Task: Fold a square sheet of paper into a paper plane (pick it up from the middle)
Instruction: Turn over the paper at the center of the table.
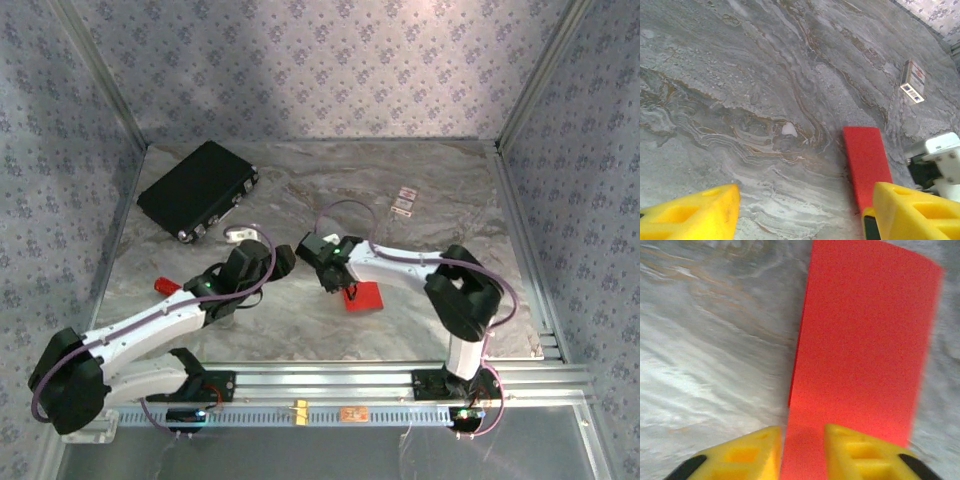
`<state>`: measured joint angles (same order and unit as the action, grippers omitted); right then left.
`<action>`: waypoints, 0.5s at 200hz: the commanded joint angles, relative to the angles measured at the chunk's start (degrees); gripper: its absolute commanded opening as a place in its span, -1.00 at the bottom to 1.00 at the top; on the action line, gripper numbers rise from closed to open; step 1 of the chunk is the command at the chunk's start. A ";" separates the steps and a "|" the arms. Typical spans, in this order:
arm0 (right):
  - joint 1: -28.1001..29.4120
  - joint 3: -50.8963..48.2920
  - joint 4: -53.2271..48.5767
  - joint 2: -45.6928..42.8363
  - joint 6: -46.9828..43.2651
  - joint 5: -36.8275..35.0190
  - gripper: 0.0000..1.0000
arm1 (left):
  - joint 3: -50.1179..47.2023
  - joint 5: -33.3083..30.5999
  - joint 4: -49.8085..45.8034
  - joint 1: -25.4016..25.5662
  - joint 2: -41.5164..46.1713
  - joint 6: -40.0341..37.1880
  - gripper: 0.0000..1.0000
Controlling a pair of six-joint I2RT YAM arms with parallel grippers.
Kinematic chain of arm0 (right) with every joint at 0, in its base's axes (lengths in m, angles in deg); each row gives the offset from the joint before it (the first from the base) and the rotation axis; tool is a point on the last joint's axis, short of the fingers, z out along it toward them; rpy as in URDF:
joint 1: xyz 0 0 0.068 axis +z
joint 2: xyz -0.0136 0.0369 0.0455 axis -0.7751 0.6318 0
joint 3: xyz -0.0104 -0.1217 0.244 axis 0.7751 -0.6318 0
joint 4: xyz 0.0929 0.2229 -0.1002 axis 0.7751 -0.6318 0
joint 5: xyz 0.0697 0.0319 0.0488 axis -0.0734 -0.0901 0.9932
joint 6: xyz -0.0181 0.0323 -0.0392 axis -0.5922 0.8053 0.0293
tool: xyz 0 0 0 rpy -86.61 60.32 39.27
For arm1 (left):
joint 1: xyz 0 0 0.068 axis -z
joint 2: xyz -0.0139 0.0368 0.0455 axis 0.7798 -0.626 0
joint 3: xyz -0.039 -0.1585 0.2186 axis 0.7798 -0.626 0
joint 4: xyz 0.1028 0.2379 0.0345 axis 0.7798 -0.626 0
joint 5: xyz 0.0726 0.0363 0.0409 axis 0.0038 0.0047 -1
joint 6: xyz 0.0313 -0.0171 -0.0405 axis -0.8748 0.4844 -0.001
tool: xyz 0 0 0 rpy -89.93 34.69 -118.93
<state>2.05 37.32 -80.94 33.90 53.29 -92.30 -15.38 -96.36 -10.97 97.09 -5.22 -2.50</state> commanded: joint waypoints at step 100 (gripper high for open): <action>-32.38 -33.19 30.26 -25.54 5.45 46.00 -0.45 | 4.00 12.91 6.09 -0.13 -11.18 -1.20 0.41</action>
<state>-26.48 7.48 -56.53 8.91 57.31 -57.86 -15.10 -91.88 -9.22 97.09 -11.49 -2.61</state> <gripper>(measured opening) 0.300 0.705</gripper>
